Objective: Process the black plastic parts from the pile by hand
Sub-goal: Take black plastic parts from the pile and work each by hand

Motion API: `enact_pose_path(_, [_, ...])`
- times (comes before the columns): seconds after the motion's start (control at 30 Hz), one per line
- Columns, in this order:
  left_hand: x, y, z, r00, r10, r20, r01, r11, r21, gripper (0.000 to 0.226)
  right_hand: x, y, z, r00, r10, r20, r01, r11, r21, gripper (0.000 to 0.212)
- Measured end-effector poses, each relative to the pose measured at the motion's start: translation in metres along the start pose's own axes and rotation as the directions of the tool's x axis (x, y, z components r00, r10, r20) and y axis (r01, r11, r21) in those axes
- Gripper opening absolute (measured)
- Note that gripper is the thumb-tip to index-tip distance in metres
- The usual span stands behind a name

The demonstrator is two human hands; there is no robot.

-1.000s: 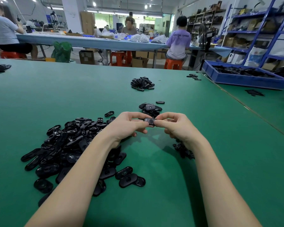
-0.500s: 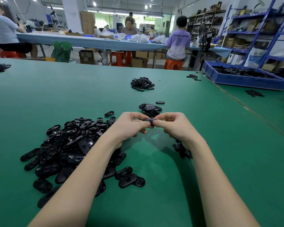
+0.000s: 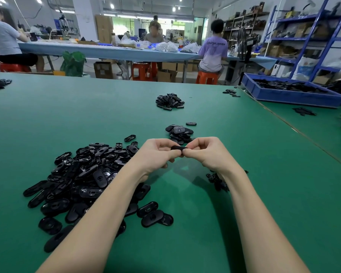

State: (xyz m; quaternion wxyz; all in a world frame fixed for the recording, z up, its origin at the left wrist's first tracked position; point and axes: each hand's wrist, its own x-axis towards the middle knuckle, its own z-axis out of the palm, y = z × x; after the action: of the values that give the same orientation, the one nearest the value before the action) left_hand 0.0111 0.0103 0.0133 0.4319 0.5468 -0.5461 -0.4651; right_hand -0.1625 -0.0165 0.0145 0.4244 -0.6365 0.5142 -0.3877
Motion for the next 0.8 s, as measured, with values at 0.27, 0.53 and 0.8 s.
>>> enact_pose_path(0.27, [0.0009,-0.0014,-0.0011,0.999,0.047,-0.008,-0.047,0.999,-0.007,0.011,0.0016,0.0038,0.0005,1.000,-0.008,0.001,0.008,0.999,0.040,0.014])
enact_pose_path(0.53, [0.0019,-0.0034,-0.0030,0.998,0.056,0.034,-0.058,0.996,0.071,0.008,0.0013,0.0053,0.0024,1.000,-0.012,0.015,0.012,1.000,0.028,0.013])
enact_pose_path(0.8, [0.0048,-0.0051,-0.0029,0.997,0.071,0.029,-0.073,0.996,0.058,0.005,0.0015,0.0054,0.0022,1.000,-0.005,0.006,0.005,0.999,0.042,0.011])
